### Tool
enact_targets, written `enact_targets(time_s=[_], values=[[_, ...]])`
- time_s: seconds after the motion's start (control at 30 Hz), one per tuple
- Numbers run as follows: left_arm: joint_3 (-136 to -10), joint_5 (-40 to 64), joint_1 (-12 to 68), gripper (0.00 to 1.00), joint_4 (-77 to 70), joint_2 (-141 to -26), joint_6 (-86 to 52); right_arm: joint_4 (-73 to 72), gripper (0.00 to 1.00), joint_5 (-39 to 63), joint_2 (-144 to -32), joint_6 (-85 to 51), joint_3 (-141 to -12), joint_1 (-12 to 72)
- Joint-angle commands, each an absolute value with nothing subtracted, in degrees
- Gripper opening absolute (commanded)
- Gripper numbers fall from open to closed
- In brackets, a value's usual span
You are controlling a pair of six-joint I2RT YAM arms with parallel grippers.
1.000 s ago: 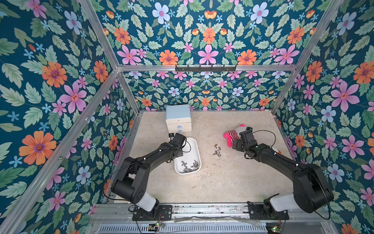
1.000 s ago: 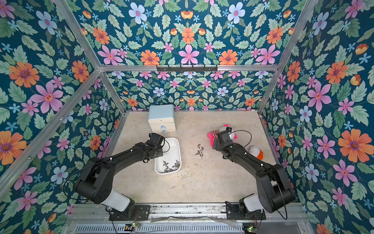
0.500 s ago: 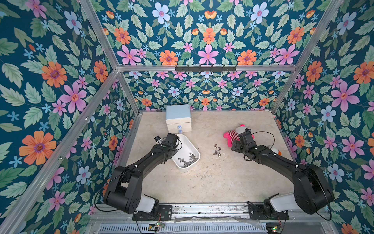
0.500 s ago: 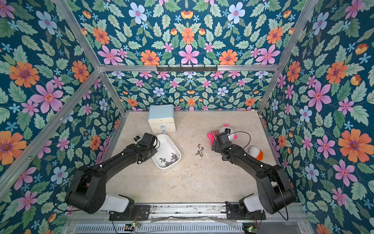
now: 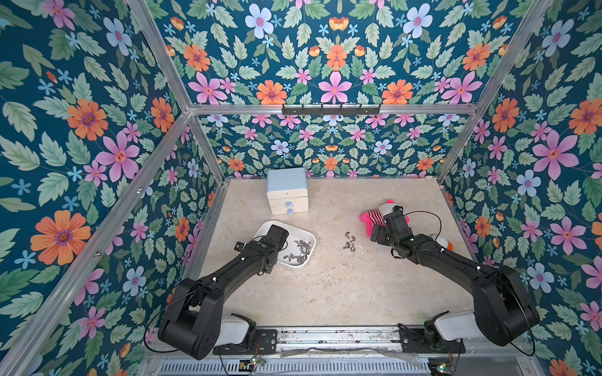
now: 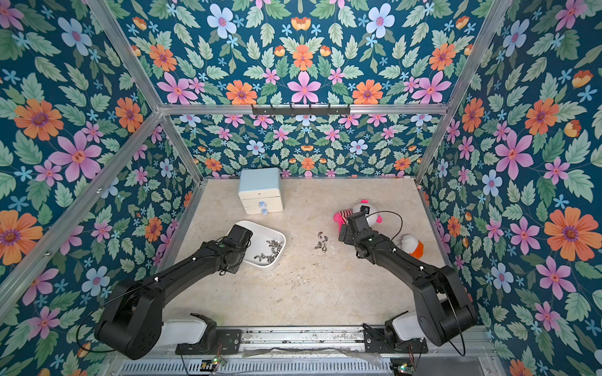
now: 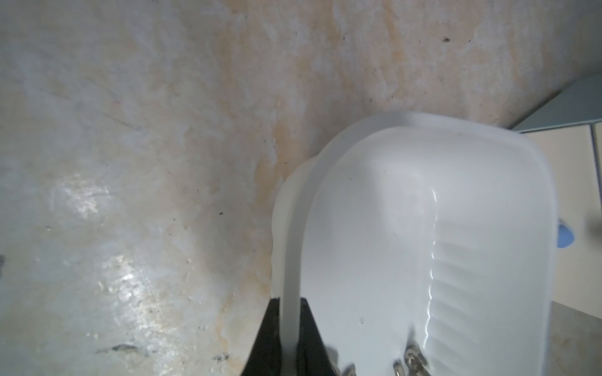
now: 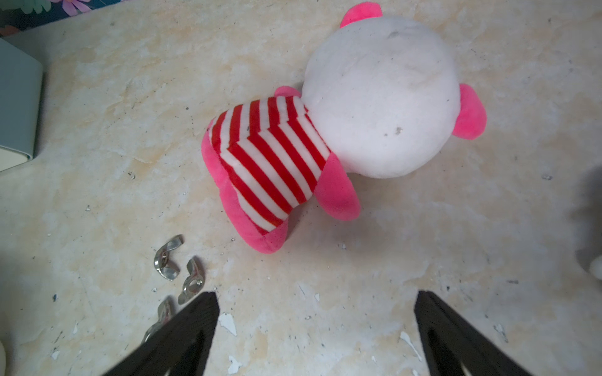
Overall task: Take out the wing nut from the storage box
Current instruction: Adjust the storage box at the center of the board.
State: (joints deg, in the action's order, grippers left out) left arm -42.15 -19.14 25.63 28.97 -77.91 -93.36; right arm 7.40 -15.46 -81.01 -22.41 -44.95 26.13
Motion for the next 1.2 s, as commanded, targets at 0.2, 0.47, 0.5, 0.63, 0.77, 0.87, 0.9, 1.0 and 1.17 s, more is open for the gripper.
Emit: enact_targets(time_s=[0.2,0.47,0.5,0.63,0.77,0.87,0.9,1.0,1.17], values=[[-46.94,-15.57,33.56,0.17,28.15,-84.64,-104.32,5.14,0.99,-14.94,-80.99,-22.41,-43.81,26.24],[-48.59,-12.27,36.47,0.31,26.46,-84.88,-99.11,4.84,0.99,-15.12,-81.56,-22.06,-43.86,26.24],[-48.93,-11.99,36.64,0.33,26.65,-84.29,-97.25,4.83,0.99,-15.2,-81.65,-22.06,-43.92,26.2],[-49.57,-12.98,37.35,0.41,28.06,-80.76,-88.4,4.91,0.99,-15.6,-82.0,-21.8,-44.13,26.19],[-49.04,-12.34,38.37,0.55,30.78,-76.8,-79.2,4.91,0.99,-15.86,-82.24,-21.63,-44.47,26.22],[-47.4,-10.74,39.56,0.62,32.25,-73.94,-75.23,4.84,0.99,-15.73,-82.83,-21.62,-44.99,26.27],[-47.27,-10.84,39.92,0.63,32.57,-73.13,-73.37,4.84,0.99,-15.58,-83.12,-21.62,-45.21,26.24],[-50.0,-14.18,40.13,0.66,35.16,-71.63,-66.66,4.84,0.99,-15.23,-83.67,-21.62,-45.92,26.19],[-60.94,-15.02,39.75,0.69,36.22,-77.77,-47.6,5.15,0.99,-14.69,-84.02,-21.71,-46.73,26.21]])
